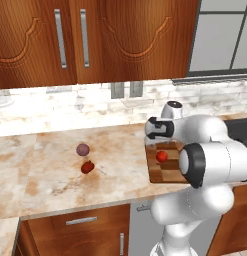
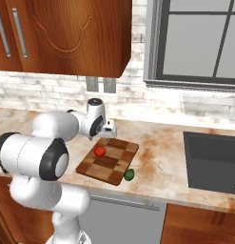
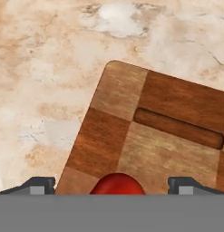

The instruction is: Place the avocado, onion, tomato, and bell pepper on the cutting board.

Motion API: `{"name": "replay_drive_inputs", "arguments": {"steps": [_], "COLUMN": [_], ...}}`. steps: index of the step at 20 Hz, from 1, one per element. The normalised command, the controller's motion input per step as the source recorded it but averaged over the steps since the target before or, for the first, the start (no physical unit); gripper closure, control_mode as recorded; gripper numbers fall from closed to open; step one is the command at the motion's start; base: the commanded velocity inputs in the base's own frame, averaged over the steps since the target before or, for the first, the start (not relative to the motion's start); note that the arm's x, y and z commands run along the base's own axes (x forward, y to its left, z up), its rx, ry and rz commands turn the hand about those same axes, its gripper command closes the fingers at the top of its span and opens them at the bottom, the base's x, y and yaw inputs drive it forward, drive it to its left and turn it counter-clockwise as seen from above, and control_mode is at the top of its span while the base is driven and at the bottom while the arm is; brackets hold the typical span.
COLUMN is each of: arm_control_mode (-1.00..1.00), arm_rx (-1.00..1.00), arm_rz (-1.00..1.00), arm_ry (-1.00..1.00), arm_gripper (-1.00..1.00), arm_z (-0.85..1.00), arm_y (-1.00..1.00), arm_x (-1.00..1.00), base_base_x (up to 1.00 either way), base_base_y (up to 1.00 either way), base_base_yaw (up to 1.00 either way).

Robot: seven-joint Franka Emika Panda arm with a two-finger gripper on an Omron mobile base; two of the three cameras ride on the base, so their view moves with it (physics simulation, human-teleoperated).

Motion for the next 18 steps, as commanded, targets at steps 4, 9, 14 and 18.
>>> {"name": "replay_drive_inputs", "arguments": {"steps": [4,9,14,18], "arm_control_mode": [-1.0,-1.0,-1.0,-1.0], "arm_rx": [0.0,0.0,0.0,0.0], "arm_rz": [0.0,0.02,0.04,0.06], "arm_ry": [-0.07,-0.13,-0.16,-0.08], "arm_gripper": [-1.0,-1.0,-1.0,-1.0], "arm_z": [0.67,0.21,0.39,0.6], "arm_y": [0.14,0.32,0.55,0.48], "arm_x": [-0.08,-0.44,-0.46,-0.44], "base_base_x": [0.0,0.0,0.0,0.0], "base_base_y": [0.0,0.0,0.0,0.0], "base_base_yaw": [0.0,0.0,0.0,0.0]}}
